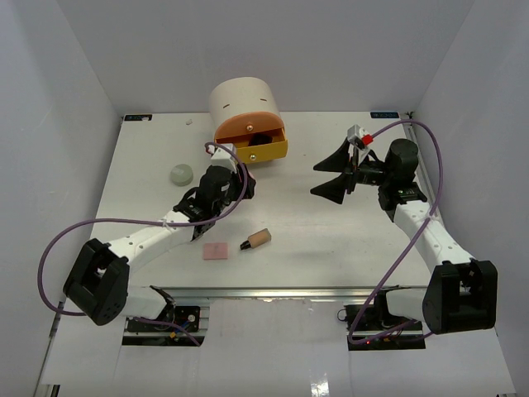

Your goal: Organize the makeup

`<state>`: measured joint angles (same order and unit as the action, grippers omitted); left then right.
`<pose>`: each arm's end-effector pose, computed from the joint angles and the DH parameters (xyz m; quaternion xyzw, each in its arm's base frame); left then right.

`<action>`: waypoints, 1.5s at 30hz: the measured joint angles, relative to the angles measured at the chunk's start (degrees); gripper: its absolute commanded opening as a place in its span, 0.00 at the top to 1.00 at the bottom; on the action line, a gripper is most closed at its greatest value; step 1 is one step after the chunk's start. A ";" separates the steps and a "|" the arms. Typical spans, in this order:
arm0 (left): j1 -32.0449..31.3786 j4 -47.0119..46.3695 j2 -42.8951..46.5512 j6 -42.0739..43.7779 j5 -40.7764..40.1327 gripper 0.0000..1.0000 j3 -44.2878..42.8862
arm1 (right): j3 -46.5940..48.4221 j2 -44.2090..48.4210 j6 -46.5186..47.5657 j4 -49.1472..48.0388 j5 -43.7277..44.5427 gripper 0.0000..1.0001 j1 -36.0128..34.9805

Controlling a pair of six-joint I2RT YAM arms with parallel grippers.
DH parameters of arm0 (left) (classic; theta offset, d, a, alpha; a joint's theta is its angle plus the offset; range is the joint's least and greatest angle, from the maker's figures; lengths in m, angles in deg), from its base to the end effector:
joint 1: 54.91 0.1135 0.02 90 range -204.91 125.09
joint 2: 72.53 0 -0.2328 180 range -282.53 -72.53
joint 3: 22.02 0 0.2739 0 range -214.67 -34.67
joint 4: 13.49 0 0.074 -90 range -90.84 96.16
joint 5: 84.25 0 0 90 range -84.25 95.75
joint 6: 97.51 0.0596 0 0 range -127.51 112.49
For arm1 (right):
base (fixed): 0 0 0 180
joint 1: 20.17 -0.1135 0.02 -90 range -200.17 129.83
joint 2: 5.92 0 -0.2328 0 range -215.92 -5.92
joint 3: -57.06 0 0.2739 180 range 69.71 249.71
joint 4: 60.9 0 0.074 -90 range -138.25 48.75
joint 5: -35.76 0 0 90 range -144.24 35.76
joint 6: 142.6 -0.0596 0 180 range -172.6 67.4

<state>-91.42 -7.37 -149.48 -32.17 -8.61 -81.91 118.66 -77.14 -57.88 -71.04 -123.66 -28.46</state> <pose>0.2904 -0.1966 0.2081 0.0170 0.8309 -0.1882 0.5234 0.2988 0.0999 0.2890 -0.4195 0.5678 0.4670 0.5325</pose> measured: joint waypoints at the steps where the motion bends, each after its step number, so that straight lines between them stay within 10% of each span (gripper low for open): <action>1: 0.00 0.54 0.00 0.55 0.08 0.76 -1.30 | 0.00 -0.10 0.50 0.23 0.00 0.09 0.00; 15: 5.86 4.90 0.86 4.59 3.47 0.76 -10.71 | 6.27 -9.63 1.93 10.15 12.53 0.00 -5.91; 45: 7.96 11.14 27.47 10.23 -2.60 0.74 1.93 | 34.58 -43.50 -37.37 9.63 45.11 0.36 -22.28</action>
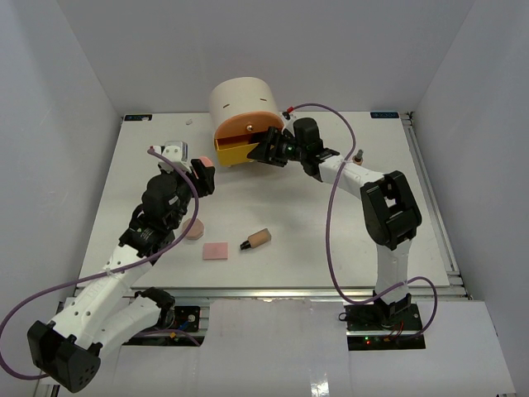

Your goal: Organize the makeup

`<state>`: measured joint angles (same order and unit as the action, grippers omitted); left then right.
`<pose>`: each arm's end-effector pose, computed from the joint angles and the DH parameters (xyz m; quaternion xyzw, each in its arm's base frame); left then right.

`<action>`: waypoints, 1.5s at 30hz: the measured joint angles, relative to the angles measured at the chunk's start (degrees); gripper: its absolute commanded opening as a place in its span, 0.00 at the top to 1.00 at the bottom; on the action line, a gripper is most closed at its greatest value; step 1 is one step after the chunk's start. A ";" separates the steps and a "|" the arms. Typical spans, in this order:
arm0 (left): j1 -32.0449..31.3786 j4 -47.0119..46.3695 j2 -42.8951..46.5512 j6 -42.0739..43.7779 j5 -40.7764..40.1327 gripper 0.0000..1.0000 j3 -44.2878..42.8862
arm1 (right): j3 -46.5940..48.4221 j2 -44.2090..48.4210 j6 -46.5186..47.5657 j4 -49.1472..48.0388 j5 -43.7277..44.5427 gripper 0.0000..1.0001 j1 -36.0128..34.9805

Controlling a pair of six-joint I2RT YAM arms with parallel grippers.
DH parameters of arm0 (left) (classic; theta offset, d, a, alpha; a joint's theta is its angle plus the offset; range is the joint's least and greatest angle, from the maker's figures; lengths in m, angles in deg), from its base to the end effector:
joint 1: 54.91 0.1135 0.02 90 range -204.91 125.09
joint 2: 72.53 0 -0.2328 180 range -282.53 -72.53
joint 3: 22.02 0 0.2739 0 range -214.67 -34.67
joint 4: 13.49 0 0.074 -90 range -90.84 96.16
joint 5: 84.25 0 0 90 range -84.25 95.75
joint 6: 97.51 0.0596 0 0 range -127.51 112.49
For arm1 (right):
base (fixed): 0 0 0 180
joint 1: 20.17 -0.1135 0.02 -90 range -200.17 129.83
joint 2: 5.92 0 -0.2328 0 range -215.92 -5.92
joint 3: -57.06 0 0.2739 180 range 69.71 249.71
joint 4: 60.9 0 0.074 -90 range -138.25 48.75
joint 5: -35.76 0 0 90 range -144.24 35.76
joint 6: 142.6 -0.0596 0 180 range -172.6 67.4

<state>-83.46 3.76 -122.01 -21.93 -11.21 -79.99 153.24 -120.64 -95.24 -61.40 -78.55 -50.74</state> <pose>0.2447 -0.1134 0.3110 -0.0029 0.7569 -0.1317 0.6402 0.4172 0.2749 0.1981 -0.0398 0.7997 0.4793 0.3595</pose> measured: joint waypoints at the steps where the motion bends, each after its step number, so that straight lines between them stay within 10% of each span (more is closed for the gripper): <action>1: 0.00 0.00 0.06 -0.01 -0.04 0.74 0.01 | 0.44 -0.03 -0.24 0.20 0.61 0.37 -0.18; 23: 0.00 -0.10 2.28 -1.32 -0.52 0.74 1.76 | 8.61 -1.26 2.56 13.32 21.58 0.44 -5.57; 38: 0.00 -0.11 2.37 -1.81 -0.60 0.74 1.79 | 10.45 -3.09 5.73 13.64 26.31 0.81 -5.94; 45: 0.00 -0.29 2.33 -2.19 -0.19 0.74 1.79 | 6.42 -1.57 5.72 9.91 25.77 0.83 -5.94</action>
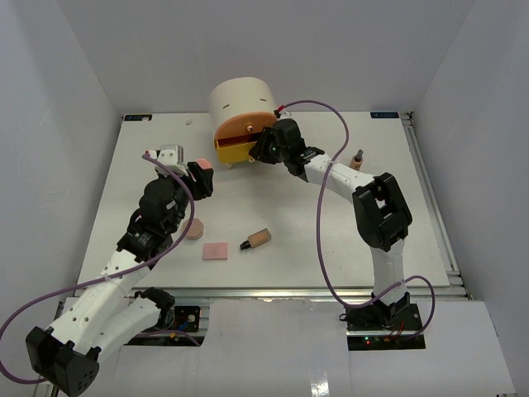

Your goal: Organize the makeup

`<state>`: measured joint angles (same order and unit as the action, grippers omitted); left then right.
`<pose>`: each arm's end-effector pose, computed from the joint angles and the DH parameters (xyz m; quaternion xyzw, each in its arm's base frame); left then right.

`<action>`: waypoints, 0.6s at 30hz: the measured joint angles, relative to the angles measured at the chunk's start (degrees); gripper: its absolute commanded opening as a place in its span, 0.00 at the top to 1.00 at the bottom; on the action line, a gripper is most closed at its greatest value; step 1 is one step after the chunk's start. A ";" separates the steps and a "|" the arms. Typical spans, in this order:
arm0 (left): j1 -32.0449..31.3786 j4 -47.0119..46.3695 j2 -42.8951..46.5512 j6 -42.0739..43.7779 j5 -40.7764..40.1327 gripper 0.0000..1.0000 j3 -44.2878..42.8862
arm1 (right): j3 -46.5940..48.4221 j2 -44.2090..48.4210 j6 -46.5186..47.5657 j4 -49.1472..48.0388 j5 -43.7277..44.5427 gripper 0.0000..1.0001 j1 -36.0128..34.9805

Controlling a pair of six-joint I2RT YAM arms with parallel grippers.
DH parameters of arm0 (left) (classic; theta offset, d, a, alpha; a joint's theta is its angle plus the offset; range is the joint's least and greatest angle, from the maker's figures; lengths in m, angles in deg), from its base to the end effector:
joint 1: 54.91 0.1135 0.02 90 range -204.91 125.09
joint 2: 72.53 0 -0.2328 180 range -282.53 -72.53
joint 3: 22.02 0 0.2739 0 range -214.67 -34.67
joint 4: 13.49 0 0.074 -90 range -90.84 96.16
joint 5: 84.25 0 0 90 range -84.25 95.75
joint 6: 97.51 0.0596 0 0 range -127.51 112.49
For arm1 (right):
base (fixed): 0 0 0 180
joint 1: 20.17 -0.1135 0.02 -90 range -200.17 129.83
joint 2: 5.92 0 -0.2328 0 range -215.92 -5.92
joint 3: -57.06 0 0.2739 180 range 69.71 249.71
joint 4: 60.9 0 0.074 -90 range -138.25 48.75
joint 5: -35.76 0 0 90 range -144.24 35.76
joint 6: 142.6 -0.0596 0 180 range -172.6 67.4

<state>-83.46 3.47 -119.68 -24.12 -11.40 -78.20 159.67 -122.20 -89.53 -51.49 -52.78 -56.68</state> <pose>0.2384 -0.1097 0.3091 -0.0198 0.7520 -0.1454 0.6426 0.4125 0.3035 0.2051 0.0101 0.8342 0.3211 0.4483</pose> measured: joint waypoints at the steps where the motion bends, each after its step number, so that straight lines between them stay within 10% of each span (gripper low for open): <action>1: 0.00 -0.10 -0.08 -0.06 0.19 0.74 0.00 | -1.29 0.78 0.00 -0.79 -0.13 0.83 0.01; 18: 0.00 -4.46 -12.19 -2.43 7.65 0.74 -1.49 | -12.79 9.57 -0.20 -2.28 -2.83 0.80 -0.06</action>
<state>-83.46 -0.99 -131.87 -26.55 -3.75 -79.69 146.88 -112.64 -89.73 -53.78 -55.62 -56.74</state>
